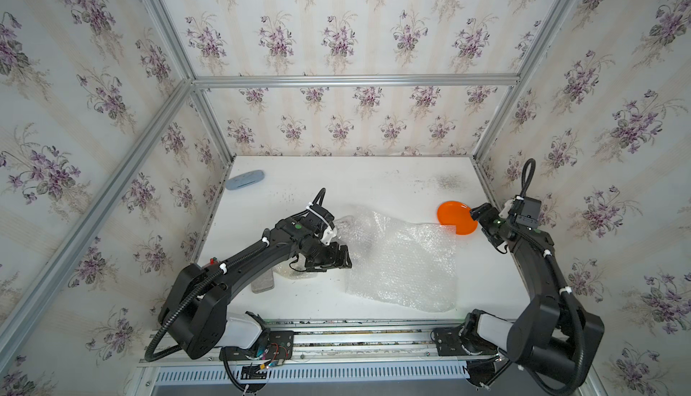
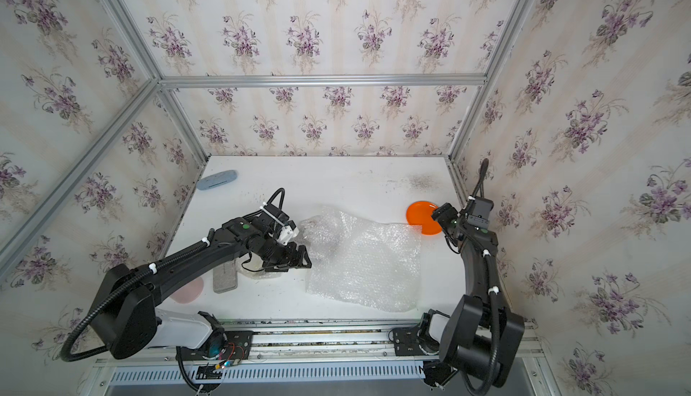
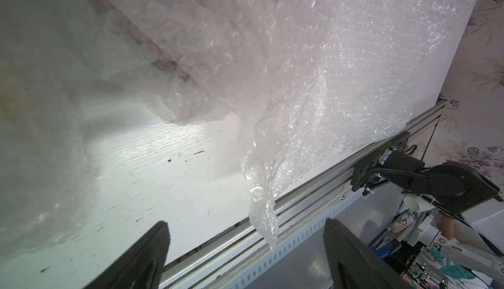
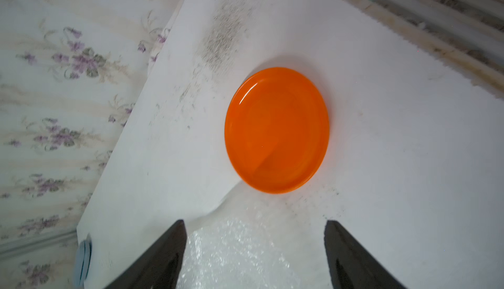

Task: Unpack dinner plates from bubble wrap
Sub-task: Pick up the bubble wrap from the center of the board.

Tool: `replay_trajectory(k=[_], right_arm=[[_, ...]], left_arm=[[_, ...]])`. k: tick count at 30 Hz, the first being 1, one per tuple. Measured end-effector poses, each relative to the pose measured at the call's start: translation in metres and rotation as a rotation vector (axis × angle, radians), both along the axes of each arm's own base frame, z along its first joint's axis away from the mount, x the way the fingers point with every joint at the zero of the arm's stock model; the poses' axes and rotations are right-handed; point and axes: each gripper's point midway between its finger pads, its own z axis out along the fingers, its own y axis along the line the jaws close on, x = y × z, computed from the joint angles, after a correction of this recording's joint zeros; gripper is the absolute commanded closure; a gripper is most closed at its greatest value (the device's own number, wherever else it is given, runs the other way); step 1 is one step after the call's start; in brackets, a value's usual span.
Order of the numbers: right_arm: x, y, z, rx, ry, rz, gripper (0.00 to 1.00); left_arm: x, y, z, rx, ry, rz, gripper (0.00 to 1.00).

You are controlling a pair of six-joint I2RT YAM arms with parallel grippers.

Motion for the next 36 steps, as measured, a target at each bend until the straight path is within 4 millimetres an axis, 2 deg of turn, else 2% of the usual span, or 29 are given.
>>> replay_trajectory(k=[2,5,7,10,16,18,21,24,32,36], right_arm=[[-0.018,0.026,-0.010,0.034,0.036,0.066,0.20],[-0.053,0.055,-0.030,0.087,0.125,0.132,0.21],[-0.069,0.067,-0.033,0.097,0.154,0.166,0.21],[-0.081,0.083,-0.034,0.102,0.164,0.223,0.22],[-0.117,0.110,-0.076,0.177,0.279,0.295,0.24],[-0.121,0.115,-0.079,0.186,0.286,0.309,0.24],[-0.122,0.119,-0.083,0.207,0.288,0.313,0.24],[-0.123,0.121,-0.085,0.217,0.296,0.314,0.24],[-0.125,0.125,-0.087,0.236,0.306,0.322,0.24],[-0.133,0.128,-0.094,0.255,0.321,0.318,0.24]], left_arm=[[0.000,-0.003,-0.005,-0.007,0.017,-0.009,0.11],[0.000,-0.008,-0.014,-0.009,0.043,-0.019,0.13],[0.000,-0.014,-0.017,-0.019,0.045,-0.032,0.15],[-0.003,-0.025,-0.024,-0.025,0.054,-0.060,0.19],[-0.011,-0.050,-0.037,-0.021,0.072,-0.106,0.35],[-0.013,-0.055,-0.041,-0.015,0.077,-0.111,0.44],[-0.013,-0.056,-0.045,-0.003,0.081,-0.098,0.68],[-0.010,-0.057,-0.045,0.000,0.068,-0.091,0.83],[-0.006,-0.057,-0.044,0.004,0.051,-0.079,0.98],[-0.004,-0.057,-0.038,-0.003,0.034,-0.076,0.99]])
